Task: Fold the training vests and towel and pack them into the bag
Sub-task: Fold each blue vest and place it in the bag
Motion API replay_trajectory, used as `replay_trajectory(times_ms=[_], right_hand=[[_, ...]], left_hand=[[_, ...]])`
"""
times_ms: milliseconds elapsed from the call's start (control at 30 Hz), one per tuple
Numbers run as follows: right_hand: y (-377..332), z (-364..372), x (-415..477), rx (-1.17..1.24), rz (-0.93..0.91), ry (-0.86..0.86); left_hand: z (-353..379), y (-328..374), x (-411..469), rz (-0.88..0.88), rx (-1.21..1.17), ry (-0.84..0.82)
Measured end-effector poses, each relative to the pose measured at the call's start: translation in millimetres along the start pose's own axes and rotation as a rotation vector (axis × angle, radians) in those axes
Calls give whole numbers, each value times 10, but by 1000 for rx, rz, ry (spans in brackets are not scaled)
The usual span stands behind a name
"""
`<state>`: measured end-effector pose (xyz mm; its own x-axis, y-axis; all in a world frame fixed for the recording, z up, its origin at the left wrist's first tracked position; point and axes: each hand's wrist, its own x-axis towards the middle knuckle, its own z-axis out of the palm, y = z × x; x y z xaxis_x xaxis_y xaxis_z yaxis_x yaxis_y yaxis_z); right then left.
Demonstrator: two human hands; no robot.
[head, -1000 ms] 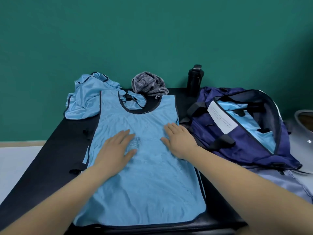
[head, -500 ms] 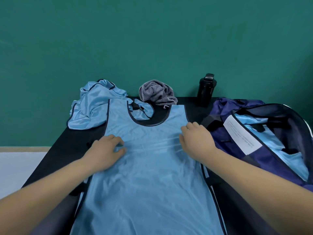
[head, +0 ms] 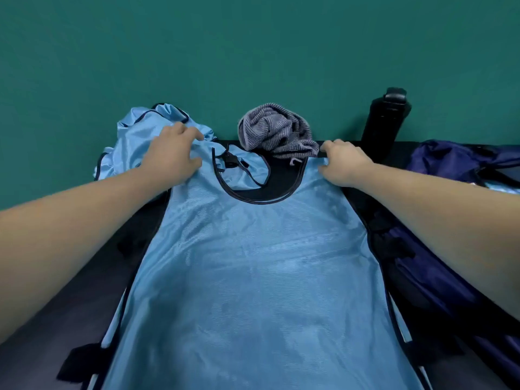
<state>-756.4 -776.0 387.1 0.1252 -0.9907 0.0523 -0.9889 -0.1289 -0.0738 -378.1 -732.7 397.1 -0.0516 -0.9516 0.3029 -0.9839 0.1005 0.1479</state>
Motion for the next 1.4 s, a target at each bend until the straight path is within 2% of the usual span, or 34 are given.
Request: replay_trajectory(times_ms=[67, 200, 333, 433, 600, 1000, 1267, 1400], right_hand=[[0, 10, 148, 31, 13, -7], [-12, 42, 333, 79, 49, -44], [-42, 21, 359, 108, 48, -65], [-45, -40, 306, 167, 41, -4], [-9, -357, 54, 245, -23, 74], [-3, -1413, -1625, 318, -244, 159], [-75, -1319, -2991, 408, -303, 136], [-93, -1151, -3554, 432, -382, 127]], left_hand=[[35, -33, 192, 21, 78, -1], [81, -112, 443, 2, 181, -137], [33, -181, 487, -32, 32, -155], [-78, -168, 420, -61, -120, -99], [-486, -100, 153, -65, -198, -69], [-1736, 213, -1214, 34, -212, -74], [-1944, 411, -2469, 75, -297, -144], [-1886, 469, -3028, 161, -295, -150]])
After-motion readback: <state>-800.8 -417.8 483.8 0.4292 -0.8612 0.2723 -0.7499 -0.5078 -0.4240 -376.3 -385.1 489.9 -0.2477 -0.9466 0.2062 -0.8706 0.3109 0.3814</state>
